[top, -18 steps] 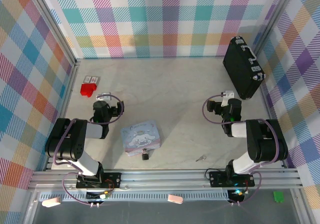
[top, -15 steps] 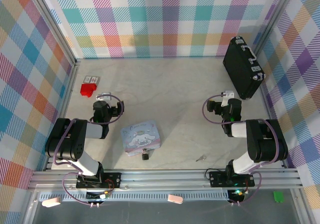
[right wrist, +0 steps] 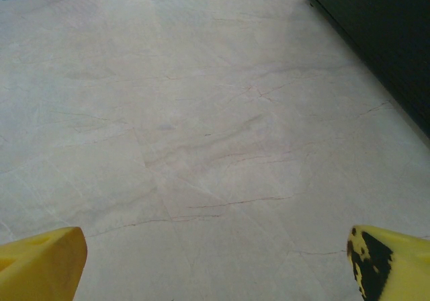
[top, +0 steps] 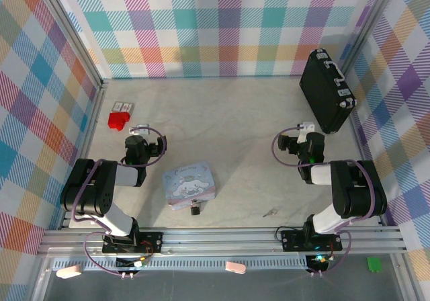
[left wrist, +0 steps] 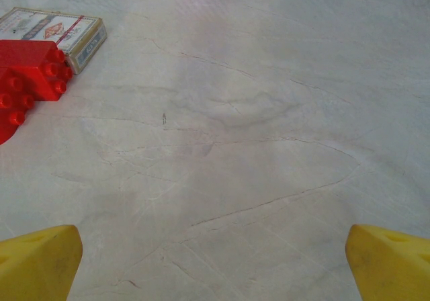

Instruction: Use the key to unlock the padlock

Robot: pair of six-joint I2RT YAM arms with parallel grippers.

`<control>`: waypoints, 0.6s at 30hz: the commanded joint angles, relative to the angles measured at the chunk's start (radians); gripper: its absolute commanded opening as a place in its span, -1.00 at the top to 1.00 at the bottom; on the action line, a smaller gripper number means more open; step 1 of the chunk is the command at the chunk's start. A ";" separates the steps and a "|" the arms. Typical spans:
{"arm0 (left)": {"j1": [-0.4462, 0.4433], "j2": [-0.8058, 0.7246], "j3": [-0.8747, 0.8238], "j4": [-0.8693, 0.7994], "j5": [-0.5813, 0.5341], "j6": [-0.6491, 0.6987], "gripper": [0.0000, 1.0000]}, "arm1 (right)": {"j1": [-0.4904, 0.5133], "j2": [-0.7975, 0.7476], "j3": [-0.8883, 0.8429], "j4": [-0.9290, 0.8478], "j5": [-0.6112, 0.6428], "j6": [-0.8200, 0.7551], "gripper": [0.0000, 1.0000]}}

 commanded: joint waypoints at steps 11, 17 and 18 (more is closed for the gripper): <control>0.007 -0.005 0.019 0.002 0.017 -0.003 -0.99 | -0.005 -0.006 0.016 0.032 -0.015 0.006 -0.98; 0.000 -0.076 0.000 -0.021 -0.062 -0.023 -0.99 | -0.006 -0.009 0.010 0.040 -0.022 0.004 -0.97; -0.007 -0.107 -0.016 -0.015 -0.080 -0.022 -0.99 | -0.004 -0.016 0.007 0.041 -0.037 -0.004 -0.97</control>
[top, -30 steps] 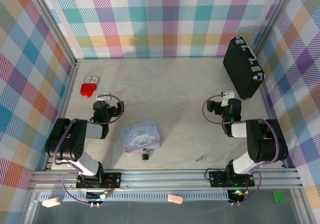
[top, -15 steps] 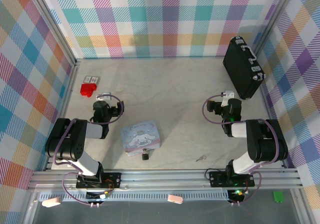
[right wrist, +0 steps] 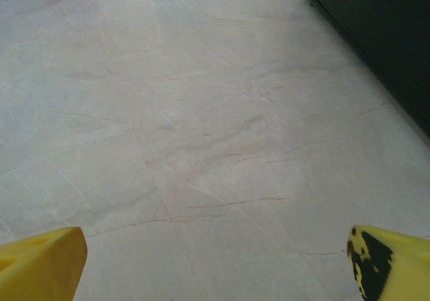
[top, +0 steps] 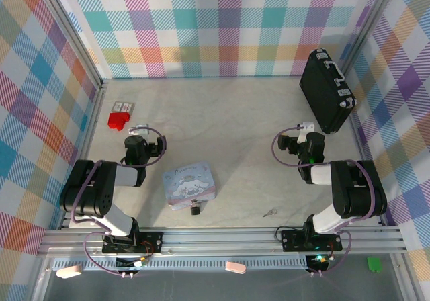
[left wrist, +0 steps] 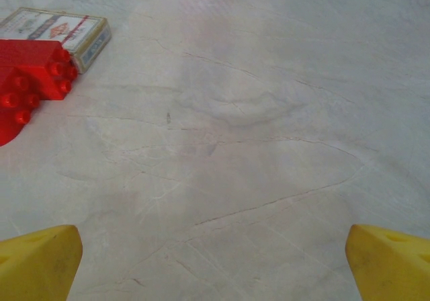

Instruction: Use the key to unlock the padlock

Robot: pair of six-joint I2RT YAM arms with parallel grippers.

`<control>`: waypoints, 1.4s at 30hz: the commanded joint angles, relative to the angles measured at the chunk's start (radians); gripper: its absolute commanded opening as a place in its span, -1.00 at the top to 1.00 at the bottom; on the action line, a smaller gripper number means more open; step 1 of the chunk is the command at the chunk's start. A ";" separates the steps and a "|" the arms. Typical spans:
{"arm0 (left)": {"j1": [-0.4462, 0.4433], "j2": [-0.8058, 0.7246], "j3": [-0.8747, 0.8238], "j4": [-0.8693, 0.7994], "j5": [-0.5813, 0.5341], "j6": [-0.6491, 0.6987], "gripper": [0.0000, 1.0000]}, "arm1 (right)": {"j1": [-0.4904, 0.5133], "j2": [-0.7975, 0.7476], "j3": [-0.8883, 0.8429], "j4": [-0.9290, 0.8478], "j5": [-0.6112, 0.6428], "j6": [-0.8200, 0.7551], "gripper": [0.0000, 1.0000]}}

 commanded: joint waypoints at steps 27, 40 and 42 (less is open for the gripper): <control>-0.089 -0.878 0.228 -1.334 0.153 -0.533 -0.99 | 0.052 -0.730 0.407 -1.467 -0.263 0.509 -0.98; -0.362 -1.136 0.017 -1.266 0.117 -0.460 -0.99 | 0.603 -0.551 0.394 -1.732 0.037 0.818 -0.76; -0.376 -1.176 -0.004 -1.238 0.148 -0.439 -0.99 | 0.655 -0.522 0.381 -1.743 0.061 0.870 -0.71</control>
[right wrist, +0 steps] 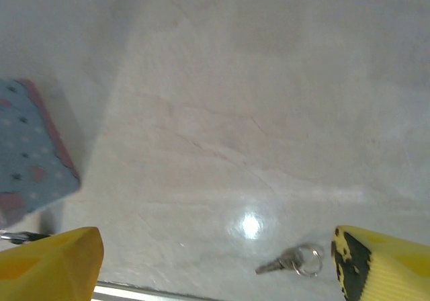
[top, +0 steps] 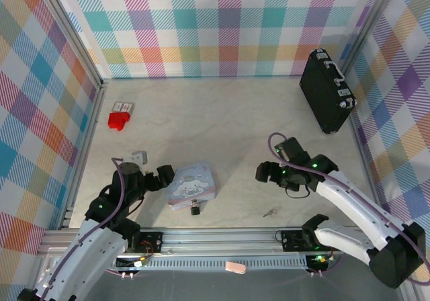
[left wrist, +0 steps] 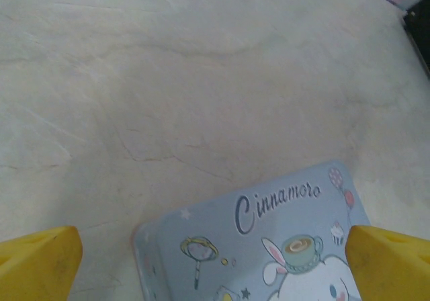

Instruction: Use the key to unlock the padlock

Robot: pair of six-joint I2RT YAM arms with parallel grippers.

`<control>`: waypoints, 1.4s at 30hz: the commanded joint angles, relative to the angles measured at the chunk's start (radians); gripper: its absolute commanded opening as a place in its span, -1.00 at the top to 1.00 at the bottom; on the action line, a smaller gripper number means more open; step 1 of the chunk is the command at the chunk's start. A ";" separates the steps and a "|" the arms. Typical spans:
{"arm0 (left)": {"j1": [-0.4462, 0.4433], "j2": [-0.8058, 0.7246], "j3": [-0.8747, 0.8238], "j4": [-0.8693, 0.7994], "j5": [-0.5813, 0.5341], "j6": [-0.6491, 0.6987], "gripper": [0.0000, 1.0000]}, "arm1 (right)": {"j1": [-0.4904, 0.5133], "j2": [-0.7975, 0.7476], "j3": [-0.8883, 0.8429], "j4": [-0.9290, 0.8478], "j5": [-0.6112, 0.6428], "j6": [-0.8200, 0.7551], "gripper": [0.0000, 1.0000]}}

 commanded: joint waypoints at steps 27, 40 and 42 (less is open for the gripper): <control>-0.026 -0.170 -0.065 0.074 0.051 0.057 -0.99 | 0.201 0.006 -0.319 0.082 0.096 0.612 0.35; -0.027 -0.170 -0.065 0.073 0.047 0.058 -0.99 | 0.253 -0.001 -0.350 0.094 0.101 0.696 0.47; -0.027 -0.170 -0.065 0.073 0.046 0.058 -1.00 | 0.261 -0.004 -0.346 0.074 0.108 0.713 0.42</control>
